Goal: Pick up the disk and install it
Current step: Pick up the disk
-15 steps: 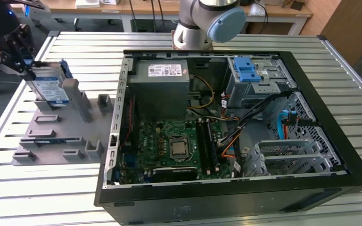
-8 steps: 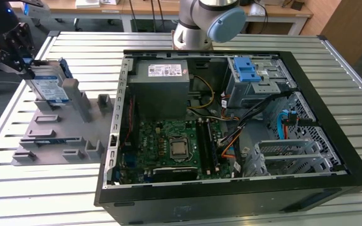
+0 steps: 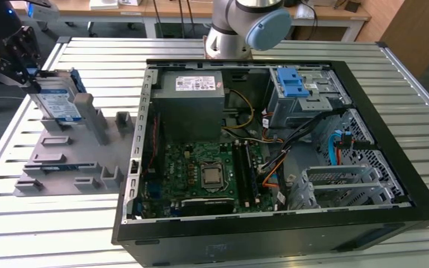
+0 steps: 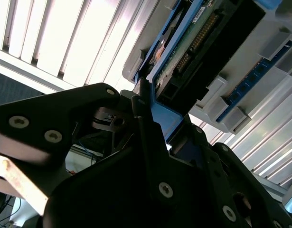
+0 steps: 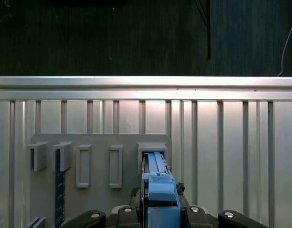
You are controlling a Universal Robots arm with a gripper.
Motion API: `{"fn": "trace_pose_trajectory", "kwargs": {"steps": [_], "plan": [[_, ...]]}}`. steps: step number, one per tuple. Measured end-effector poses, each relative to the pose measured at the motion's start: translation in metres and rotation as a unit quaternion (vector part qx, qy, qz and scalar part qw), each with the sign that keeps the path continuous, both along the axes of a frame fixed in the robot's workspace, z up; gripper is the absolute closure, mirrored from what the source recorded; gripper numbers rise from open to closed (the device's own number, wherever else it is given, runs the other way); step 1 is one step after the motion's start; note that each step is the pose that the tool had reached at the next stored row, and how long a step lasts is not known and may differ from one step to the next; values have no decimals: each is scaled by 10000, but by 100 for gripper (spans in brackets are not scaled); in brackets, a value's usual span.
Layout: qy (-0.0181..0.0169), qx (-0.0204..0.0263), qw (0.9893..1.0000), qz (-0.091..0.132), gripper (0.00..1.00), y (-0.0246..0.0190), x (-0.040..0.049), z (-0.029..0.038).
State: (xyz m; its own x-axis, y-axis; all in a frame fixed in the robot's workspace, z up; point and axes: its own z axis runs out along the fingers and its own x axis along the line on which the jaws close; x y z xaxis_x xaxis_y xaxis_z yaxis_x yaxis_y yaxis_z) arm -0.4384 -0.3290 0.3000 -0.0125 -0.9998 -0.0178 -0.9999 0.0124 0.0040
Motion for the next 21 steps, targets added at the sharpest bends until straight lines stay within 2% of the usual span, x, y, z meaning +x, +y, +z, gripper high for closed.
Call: {"fn": "trace_pose_trajectory", "kwargs": {"steps": [21], "plan": [[0,0,10000,0,64,0,0,60]]}}
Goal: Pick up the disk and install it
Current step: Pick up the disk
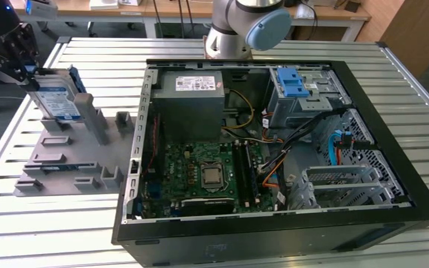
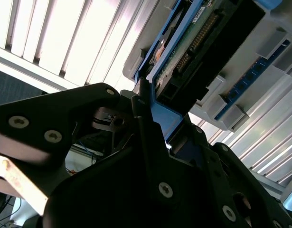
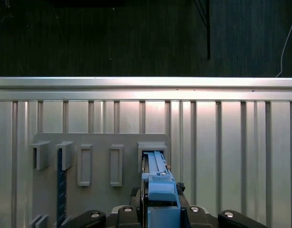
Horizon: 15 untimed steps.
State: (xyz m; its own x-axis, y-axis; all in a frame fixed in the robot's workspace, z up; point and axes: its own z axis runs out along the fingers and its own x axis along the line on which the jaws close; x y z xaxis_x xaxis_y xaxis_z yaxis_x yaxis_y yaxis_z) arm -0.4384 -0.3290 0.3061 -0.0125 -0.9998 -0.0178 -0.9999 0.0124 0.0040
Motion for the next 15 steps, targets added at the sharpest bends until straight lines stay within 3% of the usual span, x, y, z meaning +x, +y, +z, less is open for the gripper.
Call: {"fn": "trace_pose_trajectory", "kwargs": {"steps": [15], "plan": [[0,0,10000,0,64,0,0,49]]}}
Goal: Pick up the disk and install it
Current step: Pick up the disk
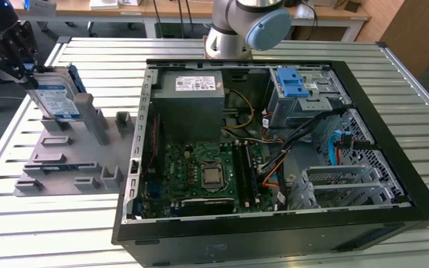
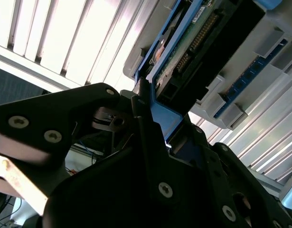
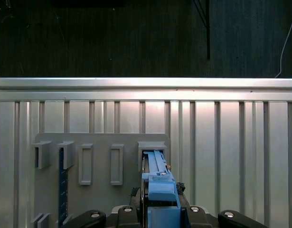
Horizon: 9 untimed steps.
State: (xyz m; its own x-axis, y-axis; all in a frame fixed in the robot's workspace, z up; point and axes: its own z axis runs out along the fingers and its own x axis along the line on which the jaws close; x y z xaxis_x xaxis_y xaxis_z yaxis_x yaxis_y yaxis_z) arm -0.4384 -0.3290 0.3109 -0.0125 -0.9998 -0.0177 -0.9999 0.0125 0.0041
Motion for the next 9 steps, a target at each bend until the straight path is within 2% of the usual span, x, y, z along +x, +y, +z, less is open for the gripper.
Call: {"fn": "trace_pose_trajectory", "kwargs": {"steps": [9], "plan": [[-1,0,10000,0,64,0,0,28]]}}
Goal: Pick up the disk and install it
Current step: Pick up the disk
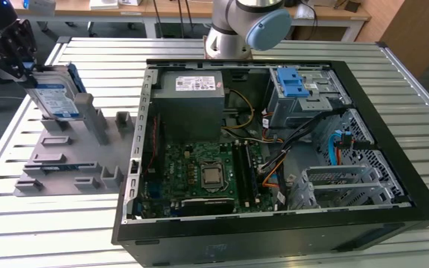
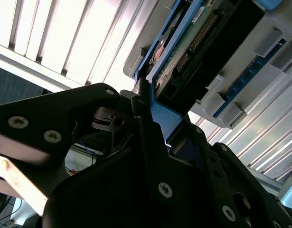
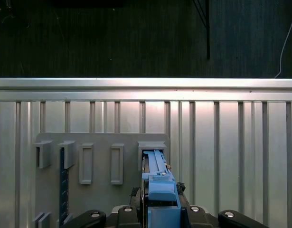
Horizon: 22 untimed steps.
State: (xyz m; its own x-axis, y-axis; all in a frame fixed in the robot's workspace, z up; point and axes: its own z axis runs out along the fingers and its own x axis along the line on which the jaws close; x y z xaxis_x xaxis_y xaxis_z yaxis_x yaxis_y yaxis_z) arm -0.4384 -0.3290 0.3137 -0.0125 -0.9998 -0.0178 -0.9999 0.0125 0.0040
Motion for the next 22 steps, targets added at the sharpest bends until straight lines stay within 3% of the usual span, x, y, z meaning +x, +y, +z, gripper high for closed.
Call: {"fn": "trace_pose_trajectory", "kwargs": {"steps": [22], "plan": [[1,0,10000,0,64,0,0,48]]}}
